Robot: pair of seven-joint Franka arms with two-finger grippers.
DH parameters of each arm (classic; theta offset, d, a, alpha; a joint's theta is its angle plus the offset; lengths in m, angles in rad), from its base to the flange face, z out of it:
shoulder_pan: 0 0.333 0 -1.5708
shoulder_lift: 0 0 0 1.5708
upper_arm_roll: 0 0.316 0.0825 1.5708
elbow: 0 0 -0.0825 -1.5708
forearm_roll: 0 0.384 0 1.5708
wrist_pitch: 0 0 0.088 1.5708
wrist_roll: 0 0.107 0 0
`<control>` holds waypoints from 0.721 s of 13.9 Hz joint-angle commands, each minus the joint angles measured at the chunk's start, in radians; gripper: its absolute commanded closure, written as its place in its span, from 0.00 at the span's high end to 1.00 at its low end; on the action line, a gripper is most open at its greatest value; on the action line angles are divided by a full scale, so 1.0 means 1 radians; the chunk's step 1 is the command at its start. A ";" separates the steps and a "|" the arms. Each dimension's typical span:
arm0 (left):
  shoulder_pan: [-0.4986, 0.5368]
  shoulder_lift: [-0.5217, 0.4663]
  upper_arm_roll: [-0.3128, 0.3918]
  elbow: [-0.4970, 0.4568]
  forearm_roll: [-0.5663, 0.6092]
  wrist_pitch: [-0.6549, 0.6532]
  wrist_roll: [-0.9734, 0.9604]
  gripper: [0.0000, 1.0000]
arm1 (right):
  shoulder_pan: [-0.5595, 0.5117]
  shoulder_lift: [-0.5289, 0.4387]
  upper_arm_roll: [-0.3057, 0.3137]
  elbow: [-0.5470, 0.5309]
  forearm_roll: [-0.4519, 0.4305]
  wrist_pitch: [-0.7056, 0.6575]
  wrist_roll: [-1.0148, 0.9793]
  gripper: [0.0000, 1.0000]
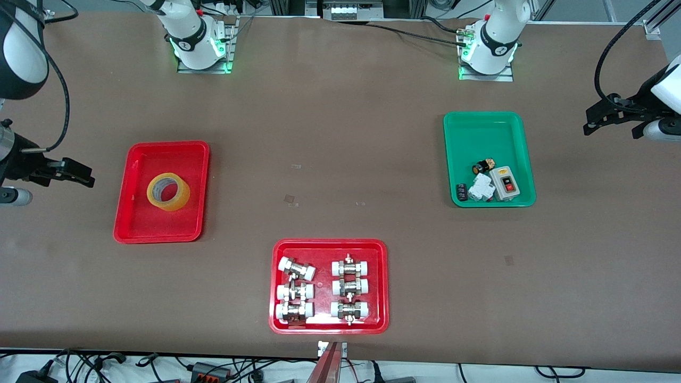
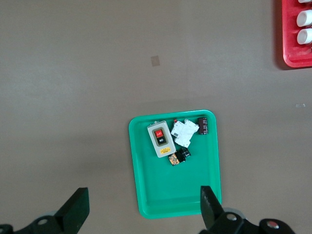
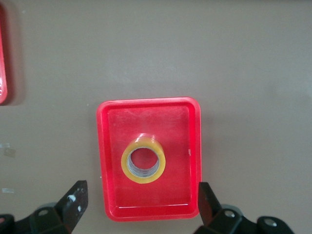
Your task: Left arm passes tape to right arm into tray
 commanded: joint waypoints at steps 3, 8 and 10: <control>0.012 0.008 -0.007 0.015 -0.007 -0.011 0.006 1.00 | 0.026 -0.074 -0.007 -0.041 -0.003 0.008 0.038 1.00; 0.012 0.008 -0.008 0.015 -0.007 -0.012 0.006 1.00 | 0.021 -0.132 -0.009 -0.094 -0.008 0.000 0.030 1.00; 0.012 0.008 -0.007 0.015 -0.007 -0.012 0.006 1.00 | 0.021 -0.179 -0.009 -0.174 -0.007 -0.003 0.038 1.00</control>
